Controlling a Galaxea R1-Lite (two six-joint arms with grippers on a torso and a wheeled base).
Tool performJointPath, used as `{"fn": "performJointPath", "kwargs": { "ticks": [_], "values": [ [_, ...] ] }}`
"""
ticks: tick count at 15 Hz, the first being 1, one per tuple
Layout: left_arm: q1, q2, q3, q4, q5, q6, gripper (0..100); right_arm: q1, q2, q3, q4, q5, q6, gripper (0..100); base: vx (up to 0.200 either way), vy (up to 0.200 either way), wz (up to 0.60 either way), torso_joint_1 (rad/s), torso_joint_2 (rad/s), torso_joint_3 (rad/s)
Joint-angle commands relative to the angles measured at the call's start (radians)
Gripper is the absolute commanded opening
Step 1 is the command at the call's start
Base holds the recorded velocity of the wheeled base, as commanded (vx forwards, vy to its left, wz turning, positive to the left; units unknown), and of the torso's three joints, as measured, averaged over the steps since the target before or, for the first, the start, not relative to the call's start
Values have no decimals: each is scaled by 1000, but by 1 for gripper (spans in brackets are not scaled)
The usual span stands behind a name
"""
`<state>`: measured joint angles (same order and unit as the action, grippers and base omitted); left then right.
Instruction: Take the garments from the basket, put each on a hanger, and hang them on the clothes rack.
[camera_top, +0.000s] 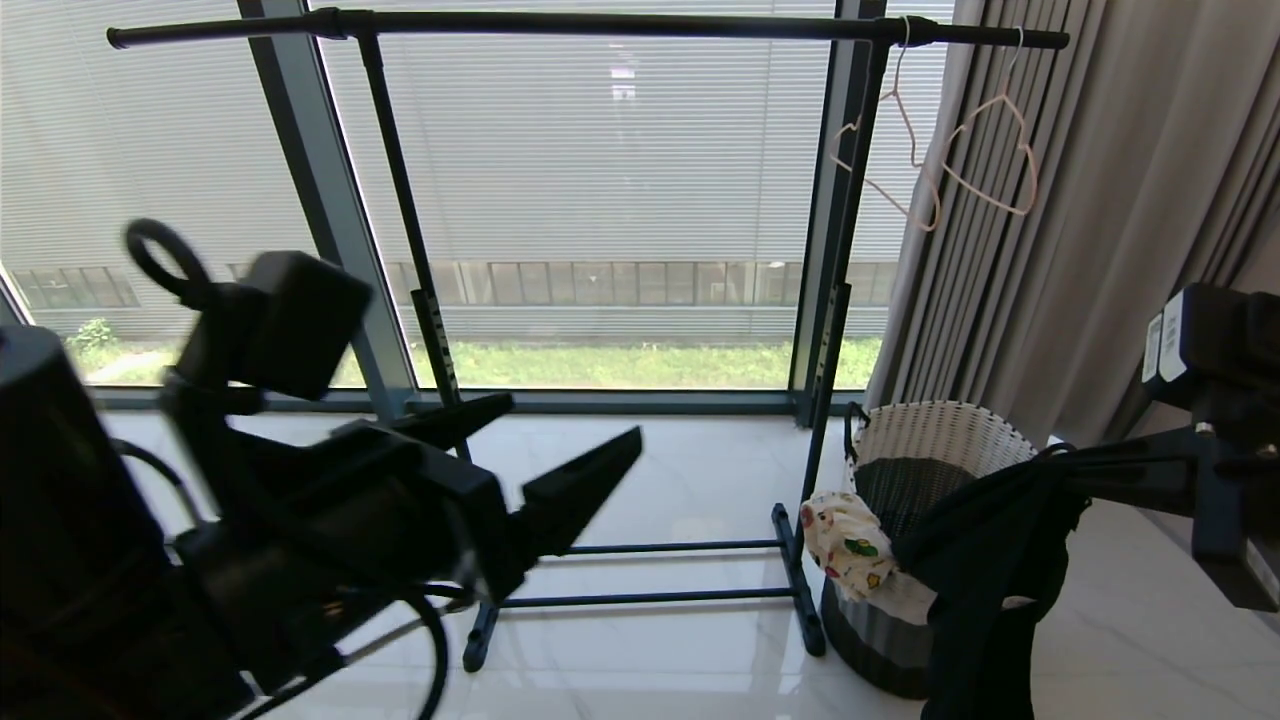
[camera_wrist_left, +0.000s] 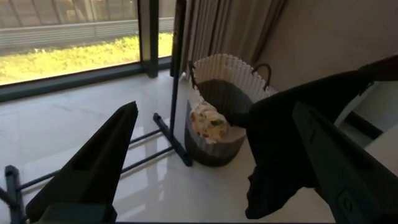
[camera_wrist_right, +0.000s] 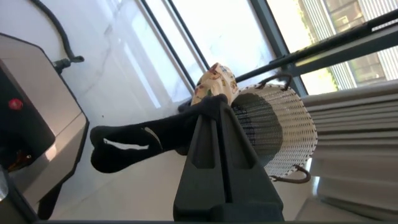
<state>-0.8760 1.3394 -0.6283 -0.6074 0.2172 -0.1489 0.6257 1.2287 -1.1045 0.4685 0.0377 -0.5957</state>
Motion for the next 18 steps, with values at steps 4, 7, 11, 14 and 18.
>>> {"fn": "performJointPath", "kwargs": {
  "ticks": [4, 7, 11, 14, 18],
  "values": [
    [-331, 581, -281, -95, 139, -67, 100, 55, -5, -2, -1, 1, -1, 0, 0, 0, 0, 0, 0, 0],
    [-336, 716, -346, -95, 131, -112, 100, 78, -14, 0, -1, 1, -1, 0, 0, 0, 0, 0, 0, 0],
    [-314, 810, -352, -95, 131, -138, 100, 92, -26, 0, -1, 1, -1, 0, 0, 0, 0, 0, 0, 0],
    [-302, 845, -355, -95, 131, -138, 100, 117, -37, 2, -1, 1, -1, 0, 0, 0, 0, 0, 0, 0],
    [-294, 868, -367, -95, 129, -139, 100, 123, -37, 2, -1, 1, -1, 0, 0, 0, 0, 0, 0, 0]
  ]
}}
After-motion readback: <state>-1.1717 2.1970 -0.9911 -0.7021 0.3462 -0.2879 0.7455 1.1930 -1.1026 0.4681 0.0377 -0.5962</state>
